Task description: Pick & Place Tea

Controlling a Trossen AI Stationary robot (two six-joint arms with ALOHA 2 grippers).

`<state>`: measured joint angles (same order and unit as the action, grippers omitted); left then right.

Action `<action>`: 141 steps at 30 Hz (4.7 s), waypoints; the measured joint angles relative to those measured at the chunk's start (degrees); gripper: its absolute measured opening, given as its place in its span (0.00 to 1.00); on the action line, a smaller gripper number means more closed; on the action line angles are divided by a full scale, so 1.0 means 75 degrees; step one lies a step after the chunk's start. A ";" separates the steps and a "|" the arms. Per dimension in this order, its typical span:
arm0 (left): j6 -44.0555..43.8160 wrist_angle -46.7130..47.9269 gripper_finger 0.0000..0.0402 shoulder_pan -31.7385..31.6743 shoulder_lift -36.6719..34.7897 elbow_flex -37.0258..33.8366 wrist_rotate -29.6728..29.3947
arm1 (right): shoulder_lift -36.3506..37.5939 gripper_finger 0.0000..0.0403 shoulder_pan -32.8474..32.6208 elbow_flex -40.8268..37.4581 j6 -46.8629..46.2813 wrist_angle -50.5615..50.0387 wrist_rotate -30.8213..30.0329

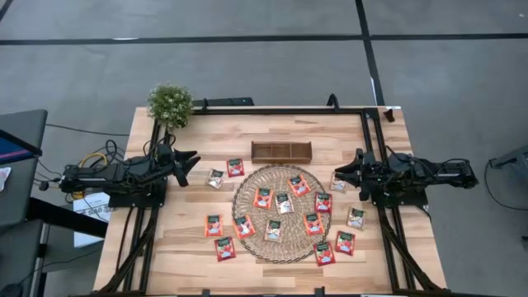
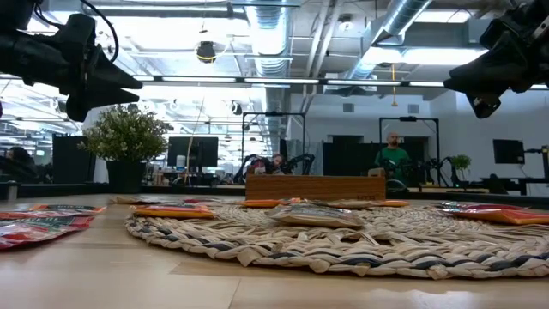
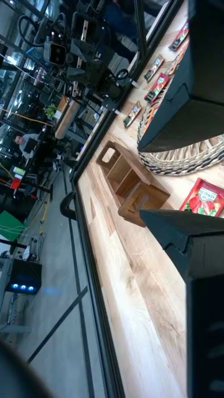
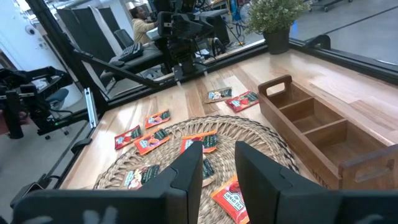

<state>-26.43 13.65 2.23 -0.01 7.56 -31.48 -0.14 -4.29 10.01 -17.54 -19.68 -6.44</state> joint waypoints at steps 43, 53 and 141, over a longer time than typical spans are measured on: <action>0.0000 0.0000 0.38 -0.0001 0.0000 0.0001 0.0000 | -0.1367 0.21 0.0242 0.1974 0.0782 0.1073 -0.2526; 0.0000 0.0000 0.38 0.0000 0.0000 0.0000 0.0000 | -0.3623 0.21 0.0242 0.4439 -0.0543 -0.4142 -0.3546; -0.0053 -0.0006 0.38 0.0000 0.0000 0.0000 0.0002 | -1.0489 0.61 0.3364 0.3927 -0.1992 -0.4526 0.0531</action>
<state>-26.83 13.61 2.23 -0.01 7.55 -31.47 -78.81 20.94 39.46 -32.48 -53.62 -2.46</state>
